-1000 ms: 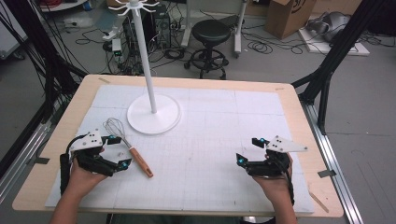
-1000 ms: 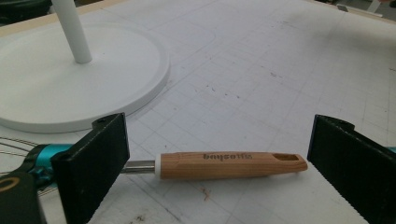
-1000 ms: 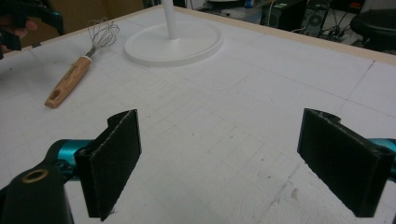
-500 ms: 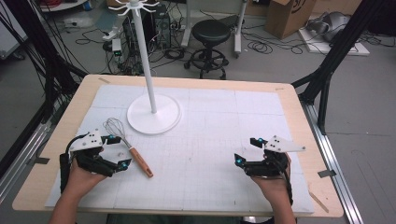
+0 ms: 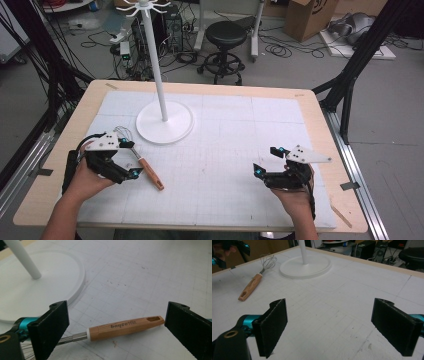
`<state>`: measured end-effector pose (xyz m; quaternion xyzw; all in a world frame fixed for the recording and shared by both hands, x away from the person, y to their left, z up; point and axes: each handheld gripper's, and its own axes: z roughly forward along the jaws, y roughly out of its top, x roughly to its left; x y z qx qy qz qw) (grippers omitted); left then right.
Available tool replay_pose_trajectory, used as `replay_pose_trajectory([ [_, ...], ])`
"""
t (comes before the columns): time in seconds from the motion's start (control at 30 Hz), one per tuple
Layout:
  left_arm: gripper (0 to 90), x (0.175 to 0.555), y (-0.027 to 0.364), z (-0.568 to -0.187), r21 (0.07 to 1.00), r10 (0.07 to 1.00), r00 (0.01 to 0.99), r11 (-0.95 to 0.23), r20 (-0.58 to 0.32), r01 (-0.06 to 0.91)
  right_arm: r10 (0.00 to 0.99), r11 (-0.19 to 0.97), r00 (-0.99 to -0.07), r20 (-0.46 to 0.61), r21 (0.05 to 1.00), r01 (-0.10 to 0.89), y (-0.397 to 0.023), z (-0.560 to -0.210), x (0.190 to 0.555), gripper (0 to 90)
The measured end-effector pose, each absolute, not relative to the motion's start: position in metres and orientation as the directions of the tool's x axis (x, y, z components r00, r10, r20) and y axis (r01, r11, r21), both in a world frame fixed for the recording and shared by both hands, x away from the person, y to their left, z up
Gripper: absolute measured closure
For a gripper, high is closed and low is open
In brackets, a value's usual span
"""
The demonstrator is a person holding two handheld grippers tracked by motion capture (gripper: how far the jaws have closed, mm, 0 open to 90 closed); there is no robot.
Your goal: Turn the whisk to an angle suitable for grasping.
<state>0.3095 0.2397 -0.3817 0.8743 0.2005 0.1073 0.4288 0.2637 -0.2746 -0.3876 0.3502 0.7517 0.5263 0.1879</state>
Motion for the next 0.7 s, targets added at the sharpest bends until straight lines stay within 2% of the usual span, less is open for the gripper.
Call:
replay_pose_trajectory([
  [0.07, 6.2, 0.312, 0.236, -0.38, 0.776, 0.427, 0.904, -0.577, 0.021, 0.254, 0.724, 0.2, -0.685, 0.087, 0.923, 0.329, -0.275, -0.388, 0.264, 12.3],
  [0.1, 6.2, 0.318, 0.23, -0.376, 0.73, 0.39, 0.919, -0.643, 0.051, 0.233, 0.724, 0.201, -0.684, 0.087, 0.923, 0.33, -0.275, -0.388, 0.264, 12.3],
  [0.23, 6.3, 0.33, 0.218, -0.374, 0.665, 0.343, 0.937, -0.714, 0.06, 0.219, 0.725, 0.201, -0.684, 0.087, 0.922, 0.331, -0.275, -0.388, 0.264, 12.3],
  [0.43, 9.2, 0.346, 0.208, -0.387, 0.532, 0.25, 0.967, -0.825, 0.039, 0.192, 0.727, 0.197, -0.681, 0.091, 0.922, 0.334, -0.277, -0.389, 0.264, 12.3],
  [0.7, 12.1, 0.357, 0.199, -0.411, 0.413, 0.187, 0.982, -0.896, 0.016, 0.164, 0.727, 0.203, -0.68, 0.092, 0.918, 0.341, -0.276, -0.392, 0.266, 12.3],
])
